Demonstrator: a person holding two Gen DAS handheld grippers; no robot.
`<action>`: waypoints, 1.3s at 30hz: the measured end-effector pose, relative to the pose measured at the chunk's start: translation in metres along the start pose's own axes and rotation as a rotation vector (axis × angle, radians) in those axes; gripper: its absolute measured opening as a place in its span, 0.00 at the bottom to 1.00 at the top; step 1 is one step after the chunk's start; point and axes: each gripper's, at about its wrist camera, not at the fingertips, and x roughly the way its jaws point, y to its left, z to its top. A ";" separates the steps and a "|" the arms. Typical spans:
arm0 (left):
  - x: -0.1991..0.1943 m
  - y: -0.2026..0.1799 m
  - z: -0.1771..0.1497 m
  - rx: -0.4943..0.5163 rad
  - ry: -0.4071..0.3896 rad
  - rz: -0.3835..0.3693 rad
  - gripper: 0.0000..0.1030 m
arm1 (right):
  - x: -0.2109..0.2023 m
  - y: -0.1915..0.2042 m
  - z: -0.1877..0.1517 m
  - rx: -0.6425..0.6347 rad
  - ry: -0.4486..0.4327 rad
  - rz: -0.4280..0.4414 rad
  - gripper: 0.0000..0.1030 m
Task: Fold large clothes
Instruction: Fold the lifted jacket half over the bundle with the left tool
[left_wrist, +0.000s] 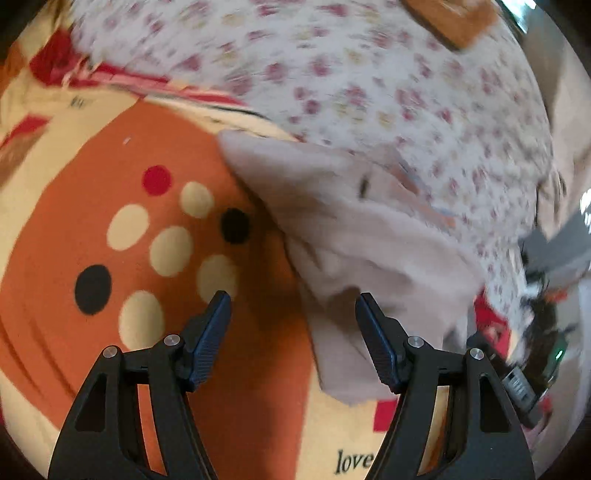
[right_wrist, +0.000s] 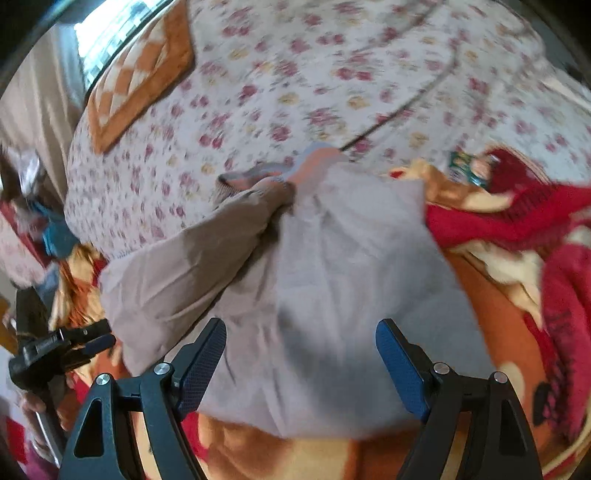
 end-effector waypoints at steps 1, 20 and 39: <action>0.002 0.009 0.005 -0.036 0.002 -0.028 0.68 | 0.006 0.005 0.002 -0.012 0.010 -0.008 0.79; 0.058 0.023 0.065 -0.384 0.077 -0.354 0.85 | 0.004 -0.003 -0.008 -0.003 0.060 -0.007 0.79; 0.107 -0.213 -0.029 0.541 0.200 -0.069 0.57 | -0.018 -0.057 -0.003 0.204 -0.035 0.035 0.79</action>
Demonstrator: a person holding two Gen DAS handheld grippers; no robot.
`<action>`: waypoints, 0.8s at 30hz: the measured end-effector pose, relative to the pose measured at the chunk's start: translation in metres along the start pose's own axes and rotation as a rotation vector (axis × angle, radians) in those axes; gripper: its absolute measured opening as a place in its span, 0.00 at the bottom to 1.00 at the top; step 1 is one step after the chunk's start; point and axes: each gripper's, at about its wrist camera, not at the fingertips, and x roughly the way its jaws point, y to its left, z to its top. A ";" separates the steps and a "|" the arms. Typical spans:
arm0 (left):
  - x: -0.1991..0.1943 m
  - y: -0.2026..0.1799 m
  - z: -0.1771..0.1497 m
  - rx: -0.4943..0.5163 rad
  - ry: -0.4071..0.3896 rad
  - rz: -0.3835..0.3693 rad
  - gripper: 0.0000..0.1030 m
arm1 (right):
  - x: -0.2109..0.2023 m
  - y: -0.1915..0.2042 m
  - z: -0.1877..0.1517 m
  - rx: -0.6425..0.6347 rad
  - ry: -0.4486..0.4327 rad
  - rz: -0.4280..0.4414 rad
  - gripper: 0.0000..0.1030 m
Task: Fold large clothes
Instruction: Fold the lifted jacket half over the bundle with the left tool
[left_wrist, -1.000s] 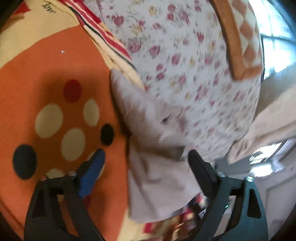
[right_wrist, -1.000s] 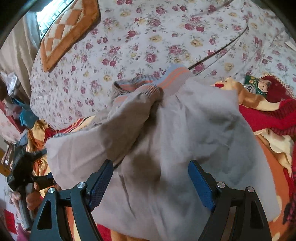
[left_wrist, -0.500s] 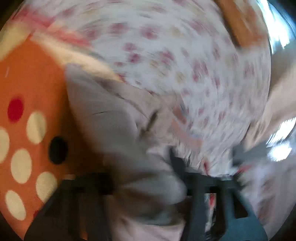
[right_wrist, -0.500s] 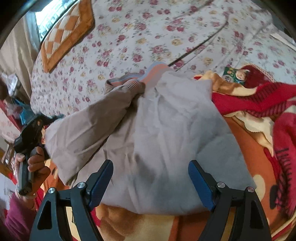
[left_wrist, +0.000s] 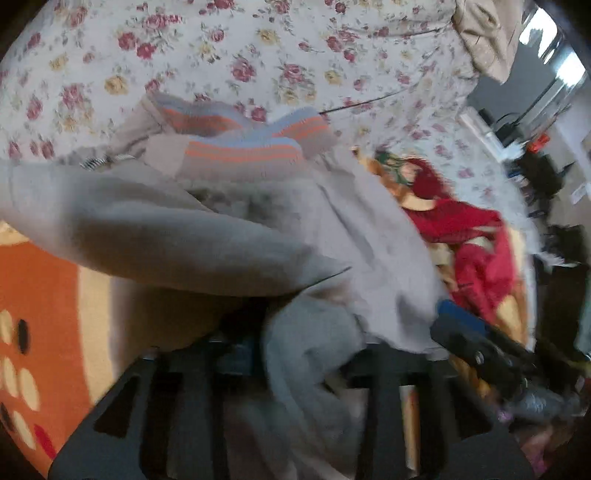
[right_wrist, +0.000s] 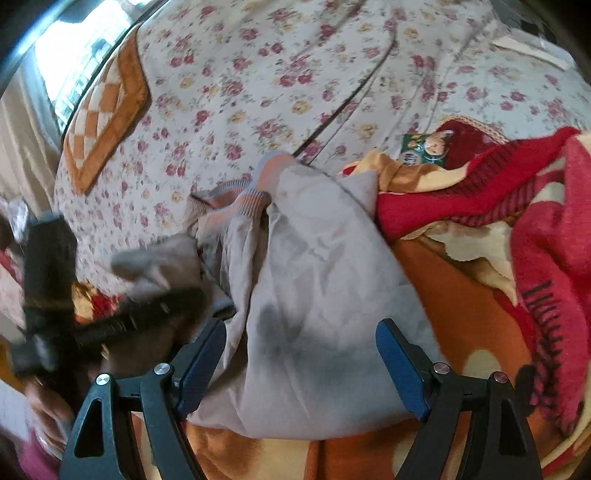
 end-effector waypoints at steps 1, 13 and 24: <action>-0.005 0.004 -0.002 -0.025 0.003 -0.057 0.64 | -0.001 -0.003 0.001 0.018 0.000 0.015 0.79; -0.021 0.007 0.008 -0.037 0.005 -0.064 0.77 | -0.004 0.017 -0.009 -0.059 0.043 0.123 0.79; -0.020 0.026 0.036 -0.015 0.034 -0.070 0.77 | 0.025 0.067 -0.041 -0.247 0.148 0.292 0.92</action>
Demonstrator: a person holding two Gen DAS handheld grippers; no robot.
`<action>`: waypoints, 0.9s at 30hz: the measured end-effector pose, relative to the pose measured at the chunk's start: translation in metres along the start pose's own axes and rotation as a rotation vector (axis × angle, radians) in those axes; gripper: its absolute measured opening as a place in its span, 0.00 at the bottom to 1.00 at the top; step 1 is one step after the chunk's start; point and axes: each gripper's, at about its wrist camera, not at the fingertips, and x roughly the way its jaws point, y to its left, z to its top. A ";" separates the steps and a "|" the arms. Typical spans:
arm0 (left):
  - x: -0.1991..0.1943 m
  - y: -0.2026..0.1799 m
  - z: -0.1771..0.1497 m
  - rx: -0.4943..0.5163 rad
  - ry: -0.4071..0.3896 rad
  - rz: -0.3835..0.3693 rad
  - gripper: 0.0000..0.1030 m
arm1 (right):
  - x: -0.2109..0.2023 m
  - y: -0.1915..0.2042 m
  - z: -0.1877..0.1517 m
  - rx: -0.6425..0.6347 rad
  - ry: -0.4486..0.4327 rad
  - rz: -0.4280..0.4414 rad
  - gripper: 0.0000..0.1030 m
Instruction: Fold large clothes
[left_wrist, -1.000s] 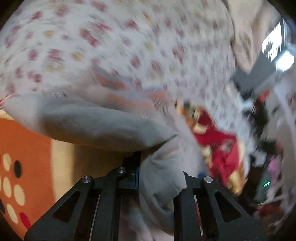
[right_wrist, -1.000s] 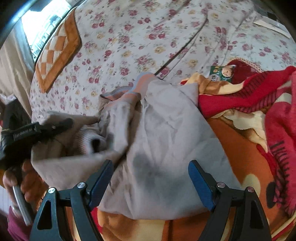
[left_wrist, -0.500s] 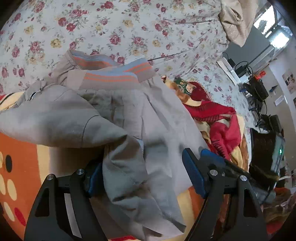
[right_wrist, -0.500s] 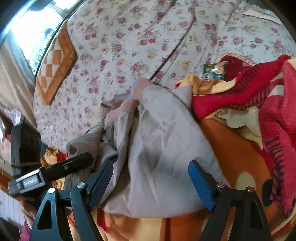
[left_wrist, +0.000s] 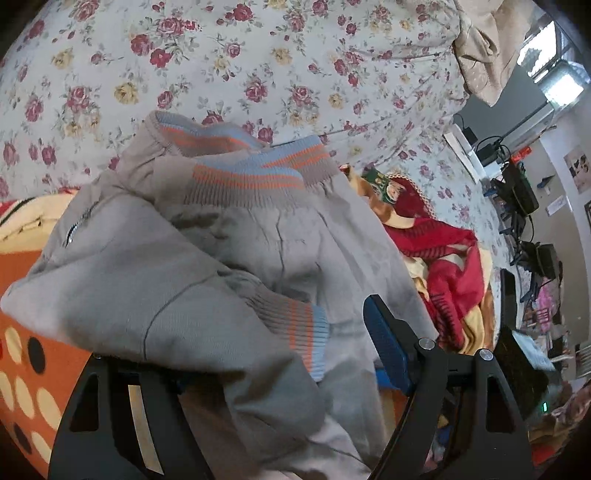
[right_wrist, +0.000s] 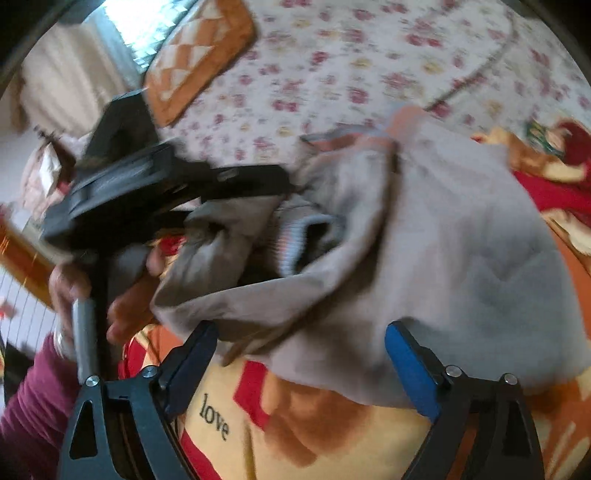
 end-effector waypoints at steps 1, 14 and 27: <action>0.001 0.001 0.001 0.002 0.000 -0.003 0.77 | 0.002 0.004 0.000 -0.020 0.003 0.005 0.92; -0.045 0.012 -0.011 -0.041 -0.061 -0.100 0.77 | 0.038 0.024 0.021 -0.011 -0.050 -0.128 0.93; -0.054 0.104 -0.091 -0.191 -0.087 -0.044 0.77 | 0.048 0.004 0.037 0.067 -0.074 -0.199 0.82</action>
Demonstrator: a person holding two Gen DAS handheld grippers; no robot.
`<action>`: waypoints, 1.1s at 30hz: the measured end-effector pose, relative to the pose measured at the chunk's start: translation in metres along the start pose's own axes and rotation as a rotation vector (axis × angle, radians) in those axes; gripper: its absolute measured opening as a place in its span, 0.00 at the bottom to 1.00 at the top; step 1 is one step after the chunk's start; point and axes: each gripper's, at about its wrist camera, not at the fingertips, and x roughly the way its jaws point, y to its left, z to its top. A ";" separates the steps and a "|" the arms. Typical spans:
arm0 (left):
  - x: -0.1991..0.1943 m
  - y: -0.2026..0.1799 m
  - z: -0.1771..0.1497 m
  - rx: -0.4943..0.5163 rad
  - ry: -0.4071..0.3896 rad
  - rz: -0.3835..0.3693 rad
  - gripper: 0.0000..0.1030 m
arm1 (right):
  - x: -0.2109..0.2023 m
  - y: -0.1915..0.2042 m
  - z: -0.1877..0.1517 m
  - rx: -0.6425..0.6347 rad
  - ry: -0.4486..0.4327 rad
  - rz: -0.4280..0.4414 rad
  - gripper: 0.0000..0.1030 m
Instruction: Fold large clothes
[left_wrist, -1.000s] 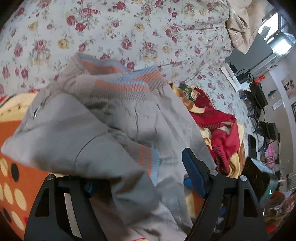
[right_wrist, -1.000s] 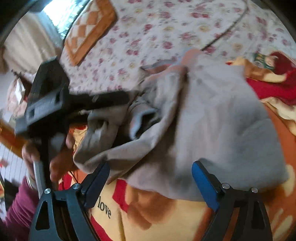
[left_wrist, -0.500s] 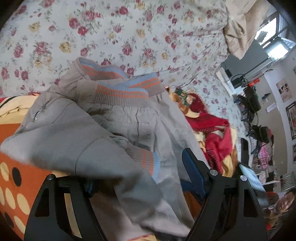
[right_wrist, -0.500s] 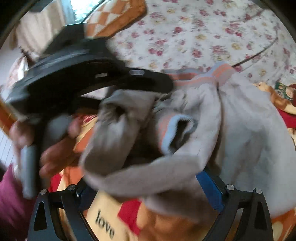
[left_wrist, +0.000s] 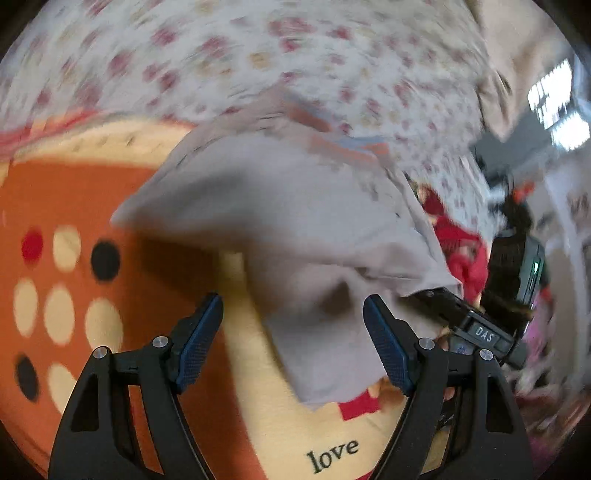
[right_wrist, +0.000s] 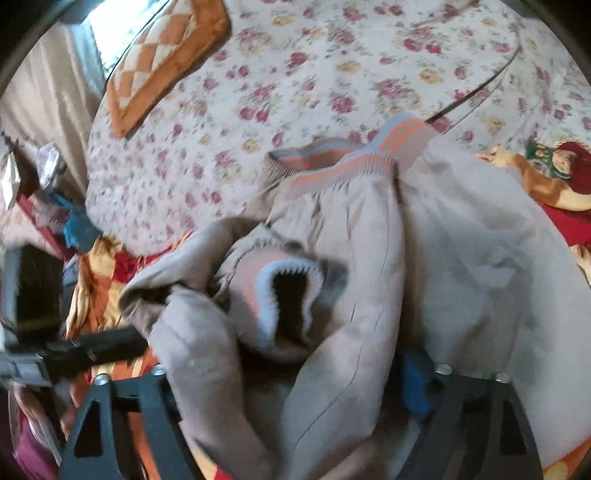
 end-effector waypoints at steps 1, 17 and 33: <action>-0.002 0.013 -0.004 -0.061 -0.022 -0.022 0.77 | 0.001 0.001 0.001 -0.002 -0.002 -0.002 0.82; 0.030 0.043 0.044 -0.307 -0.143 0.016 0.76 | 0.014 0.004 0.011 -0.020 -0.035 0.026 0.19; 0.094 -0.091 0.067 0.004 -0.018 0.150 0.77 | -0.065 -0.095 0.002 0.139 -0.004 -0.167 0.17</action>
